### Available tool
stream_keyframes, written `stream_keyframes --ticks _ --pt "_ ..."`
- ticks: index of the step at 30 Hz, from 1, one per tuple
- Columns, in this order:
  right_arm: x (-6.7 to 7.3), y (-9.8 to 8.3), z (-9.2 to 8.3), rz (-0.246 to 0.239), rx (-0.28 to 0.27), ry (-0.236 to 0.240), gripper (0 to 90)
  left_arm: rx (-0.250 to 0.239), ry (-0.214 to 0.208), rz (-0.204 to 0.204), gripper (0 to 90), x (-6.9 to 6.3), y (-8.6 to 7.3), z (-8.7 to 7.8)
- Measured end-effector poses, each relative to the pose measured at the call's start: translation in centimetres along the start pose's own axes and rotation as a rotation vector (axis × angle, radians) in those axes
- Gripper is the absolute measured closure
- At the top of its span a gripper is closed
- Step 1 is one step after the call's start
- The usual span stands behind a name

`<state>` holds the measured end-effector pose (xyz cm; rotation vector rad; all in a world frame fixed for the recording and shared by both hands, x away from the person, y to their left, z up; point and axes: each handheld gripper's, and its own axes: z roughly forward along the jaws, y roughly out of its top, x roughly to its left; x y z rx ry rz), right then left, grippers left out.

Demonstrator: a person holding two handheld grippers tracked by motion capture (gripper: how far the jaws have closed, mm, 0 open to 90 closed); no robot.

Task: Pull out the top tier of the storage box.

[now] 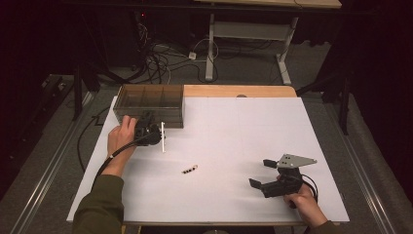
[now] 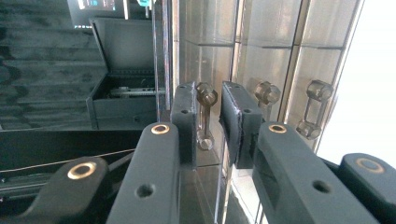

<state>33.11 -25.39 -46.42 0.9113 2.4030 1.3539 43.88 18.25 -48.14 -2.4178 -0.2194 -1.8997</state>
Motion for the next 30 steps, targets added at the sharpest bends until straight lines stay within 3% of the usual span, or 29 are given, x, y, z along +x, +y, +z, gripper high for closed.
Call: stream_keyframes --ticks 30 --pt "0.02 -0.02 0.01 -0.001 0.002 -0.001 6.3 -0.007 -0.014 -0.014 78.2 0.20 -0.20 -0.27"
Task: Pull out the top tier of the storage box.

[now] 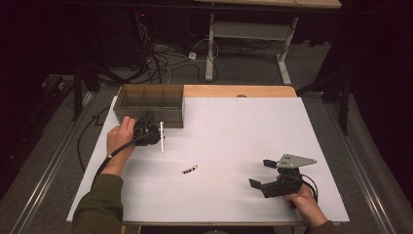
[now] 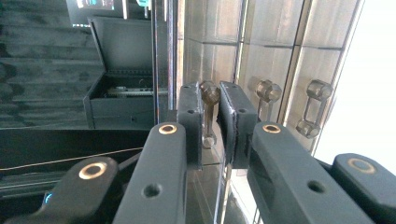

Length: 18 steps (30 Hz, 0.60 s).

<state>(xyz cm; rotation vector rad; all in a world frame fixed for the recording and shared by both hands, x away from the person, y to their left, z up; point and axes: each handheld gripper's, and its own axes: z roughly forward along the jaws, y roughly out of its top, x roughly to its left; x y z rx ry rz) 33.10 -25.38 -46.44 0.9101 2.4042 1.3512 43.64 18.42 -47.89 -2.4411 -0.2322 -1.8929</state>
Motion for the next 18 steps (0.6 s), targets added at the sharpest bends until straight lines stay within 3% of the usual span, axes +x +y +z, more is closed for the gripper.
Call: stream_keyframes --ticks 18 --pt "-0.03 0.01 -0.01 0.002 0.000 0.000 7.6 0.006 -0.004 0.005 78.1 -0.15 0.08 -0.72"
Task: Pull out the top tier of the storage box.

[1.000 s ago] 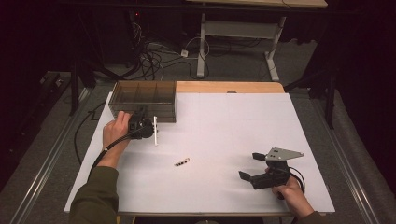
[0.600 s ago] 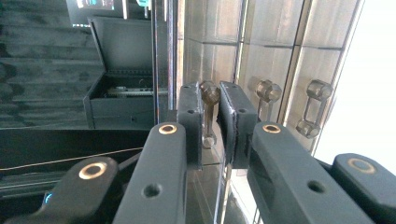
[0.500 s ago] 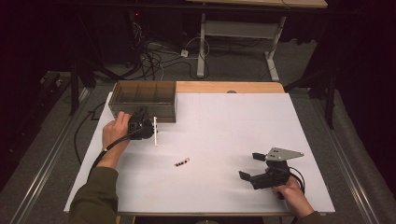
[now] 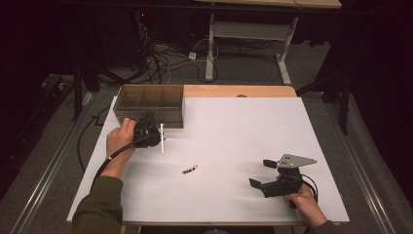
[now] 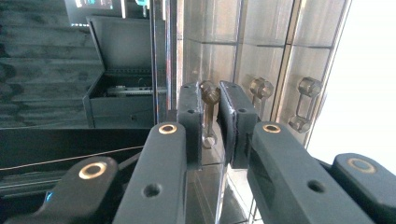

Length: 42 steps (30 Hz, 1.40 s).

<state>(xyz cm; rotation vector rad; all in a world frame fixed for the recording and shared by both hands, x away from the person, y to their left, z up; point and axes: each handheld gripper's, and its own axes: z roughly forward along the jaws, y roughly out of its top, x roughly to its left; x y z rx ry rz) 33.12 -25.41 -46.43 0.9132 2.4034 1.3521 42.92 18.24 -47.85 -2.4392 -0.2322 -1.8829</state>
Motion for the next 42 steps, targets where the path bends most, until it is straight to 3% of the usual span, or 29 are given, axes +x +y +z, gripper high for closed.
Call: stream_keyframes --ticks 42 --pt "0.2 -0.1 -0.1 -0.014 0.006 -0.006 7.8 -0.005 0.021 0.002 78.3 -0.9 -0.2 -2.2"
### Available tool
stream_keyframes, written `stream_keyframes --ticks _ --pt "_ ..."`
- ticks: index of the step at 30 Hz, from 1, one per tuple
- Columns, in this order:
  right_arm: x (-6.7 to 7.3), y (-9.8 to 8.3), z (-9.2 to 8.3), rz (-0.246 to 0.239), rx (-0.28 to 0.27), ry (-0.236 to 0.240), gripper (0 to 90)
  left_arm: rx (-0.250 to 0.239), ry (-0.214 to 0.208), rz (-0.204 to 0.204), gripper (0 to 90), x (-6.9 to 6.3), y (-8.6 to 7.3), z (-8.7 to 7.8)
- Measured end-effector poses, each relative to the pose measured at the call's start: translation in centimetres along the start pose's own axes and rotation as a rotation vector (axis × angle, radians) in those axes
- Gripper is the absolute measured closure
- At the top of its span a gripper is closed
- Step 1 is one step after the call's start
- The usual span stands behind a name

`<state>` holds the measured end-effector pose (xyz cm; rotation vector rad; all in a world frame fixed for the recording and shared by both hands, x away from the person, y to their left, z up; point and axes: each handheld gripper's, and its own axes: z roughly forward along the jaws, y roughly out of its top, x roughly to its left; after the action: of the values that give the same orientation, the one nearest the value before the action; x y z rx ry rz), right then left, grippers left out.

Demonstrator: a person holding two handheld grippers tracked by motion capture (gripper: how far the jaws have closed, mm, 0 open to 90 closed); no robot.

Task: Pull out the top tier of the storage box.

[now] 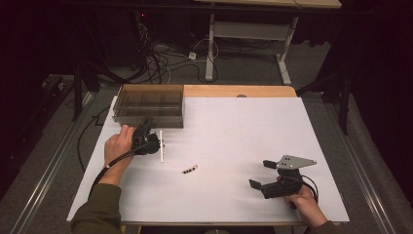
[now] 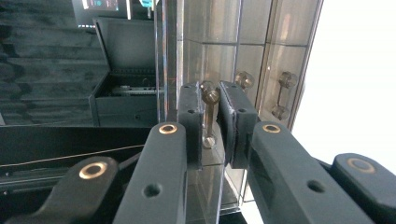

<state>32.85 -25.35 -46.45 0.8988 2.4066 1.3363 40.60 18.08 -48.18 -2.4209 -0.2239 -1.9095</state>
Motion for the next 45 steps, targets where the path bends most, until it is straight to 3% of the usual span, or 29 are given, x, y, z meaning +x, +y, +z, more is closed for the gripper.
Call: stream_keyframes --ticks 45 --pt "0.0 0.0 -0.1 -0.002 -0.003 -0.001 7.9 -0.011 -0.017 -0.010 78.1 -0.4 -0.5 -2.4"
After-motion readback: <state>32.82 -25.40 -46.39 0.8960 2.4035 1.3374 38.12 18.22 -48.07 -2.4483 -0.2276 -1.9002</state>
